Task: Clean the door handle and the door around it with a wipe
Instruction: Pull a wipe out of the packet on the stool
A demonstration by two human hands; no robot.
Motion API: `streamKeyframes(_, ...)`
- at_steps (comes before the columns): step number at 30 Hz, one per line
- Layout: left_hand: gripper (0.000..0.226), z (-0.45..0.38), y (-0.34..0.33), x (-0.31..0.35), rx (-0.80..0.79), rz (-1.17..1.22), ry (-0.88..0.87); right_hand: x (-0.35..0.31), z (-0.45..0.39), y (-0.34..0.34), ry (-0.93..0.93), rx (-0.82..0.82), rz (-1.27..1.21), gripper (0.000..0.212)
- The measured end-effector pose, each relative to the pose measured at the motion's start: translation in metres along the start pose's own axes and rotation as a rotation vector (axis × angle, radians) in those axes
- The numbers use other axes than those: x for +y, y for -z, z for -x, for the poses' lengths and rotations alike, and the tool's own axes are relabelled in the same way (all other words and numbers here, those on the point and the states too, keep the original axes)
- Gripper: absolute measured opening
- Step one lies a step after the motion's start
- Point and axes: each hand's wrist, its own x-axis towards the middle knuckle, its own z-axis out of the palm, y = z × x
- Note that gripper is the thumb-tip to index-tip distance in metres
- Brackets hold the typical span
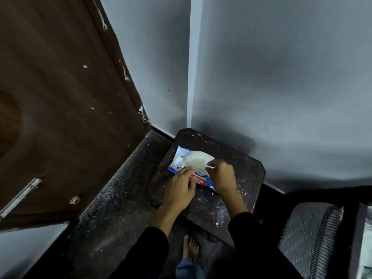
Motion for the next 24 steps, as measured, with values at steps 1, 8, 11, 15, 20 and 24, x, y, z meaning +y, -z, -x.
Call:
streamKeyframes(1, 0.039, -0.007, -0.006, -0.002, -0.039, -0.04, -0.02, 0.0, -0.007, -0.005, 0.023, -0.033, 0.036, 0.016)
streamKeyframes(8, 0.044, -0.032, -0.026, -0.015, -0.119, -0.28, -0.096, -0.001, -0.034, -0.029, 0.084, -0.123, 0.295, 0.022)
streamKeyframes(11, 0.042, -0.037, -0.031, -0.021, -0.124, -0.281, -0.072, 0.003, -0.039, -0.038, 0.104, -0.113, 0.364, 0.02)
streamKeyframes(15, 0.04, -0.039, -0.032, -0.02, -0.102, -0.223, -0.043, 0.007, -0.04, -0.042, 0.103, -0.123, 0.309, 0.021)
streamKeyframes(20, 0.034, -0.04, -0.029, -0.018, -0.053, -0.151, -0.016, 0.005, -0.031, -0.031, 0.087, 0.092, 0.053, 0.014)
streamKeyframes(24, 0.036, -0.04, -0.03, -0.016, -0.058, -0.159, 0.011, 0.003, -0.016, -0.022, 0.087, 0.265, -0.074, 0.004)
